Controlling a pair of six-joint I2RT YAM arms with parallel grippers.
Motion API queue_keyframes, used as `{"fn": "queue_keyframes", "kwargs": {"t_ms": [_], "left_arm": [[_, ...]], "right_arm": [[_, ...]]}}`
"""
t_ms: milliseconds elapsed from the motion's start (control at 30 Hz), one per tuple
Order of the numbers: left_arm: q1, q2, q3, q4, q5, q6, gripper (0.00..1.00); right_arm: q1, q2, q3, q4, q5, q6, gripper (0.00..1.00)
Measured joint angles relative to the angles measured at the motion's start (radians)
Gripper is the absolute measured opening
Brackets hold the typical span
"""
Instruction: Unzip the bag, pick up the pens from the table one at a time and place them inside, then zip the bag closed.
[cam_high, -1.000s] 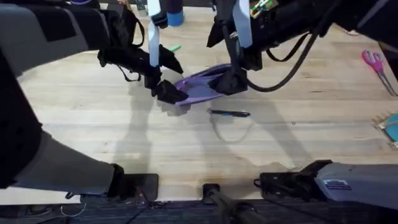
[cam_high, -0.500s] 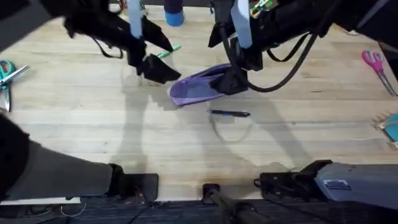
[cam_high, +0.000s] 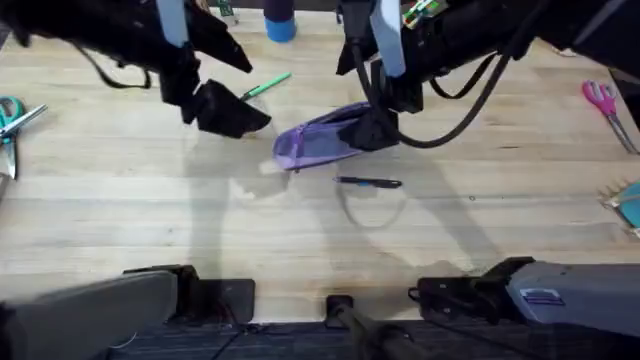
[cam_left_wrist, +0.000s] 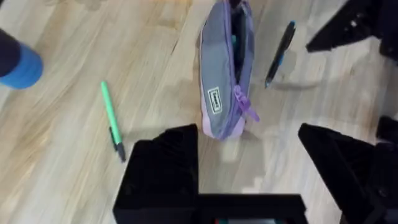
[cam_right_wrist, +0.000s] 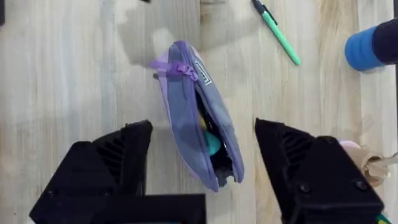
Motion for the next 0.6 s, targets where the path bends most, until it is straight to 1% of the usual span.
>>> {"fn": "queue_keyframes", "kwargs": {"t_ms": [100, 267, 300, 333, 400, 433, 467, 500, 533, 600], "left_arm": [[0.0, -0.065, 0.0, -0.018, -0.039, 0.0, 0.995], [0.0, -0.144, 0.0, -0.041, -0.08, 0.0, 0.996], [0.0, -0.153, 0.0, -0.041, -0.087, 0.0, 0.996], [0.0, -0.159, 0.0, -0.042, -0.092, 0.0, 0.996], [0.0, -0.162, 0.0, -0.043, -0.098, 0.0, 0.996], [0.0, -0.162, 0.0, -0.043, -0.101, 0.0, 0.996], [0.0, -0.162, 0.0, -0.043, -0.105, 0.0, 0.995], [0.0, -0.162, 0.0, -0.043, -0.108, 0.0, 0.995], [0.0, -0.162, 0.0, -0.043, -0.11, 0.0, 0.995], [0.0, -0.162, 0.0, -0.043, -0.113, 0.0, 0.995]], "right_arm": [[0.0, 0.0, 0.0, 0.0, 0.008, 0.0, 0.996], [0.0, 0.0, 0.0, 0.0, 0.012, 0.0, 0.996], [0.0, 0.0, 0.0, 0.001, 0.012, -0.004, 0.966], [0.0, 0.0, 0.0, 0.001, 0.014, -0.002, 0.848], [0.0, 0.0, 0.0, 0.001, 0.015, -0.001, 0.538], [0.0, 0.0, 0.0, 0.0, 0.015, 0.0, 0.411], [0.0, 0.0, 0.0, -0.002, 0.015, 0.0, 0.255], [0.0, 0.0, 0.0, -0.007, 0.015, -0.001, 0.124], [0.0, 0.0, 0.0, -0.017, 0.016, 0.001, 0.053], [0.0, 0.0, 0.0, -0.04, 0.017, 0.0, 0.031]]}}
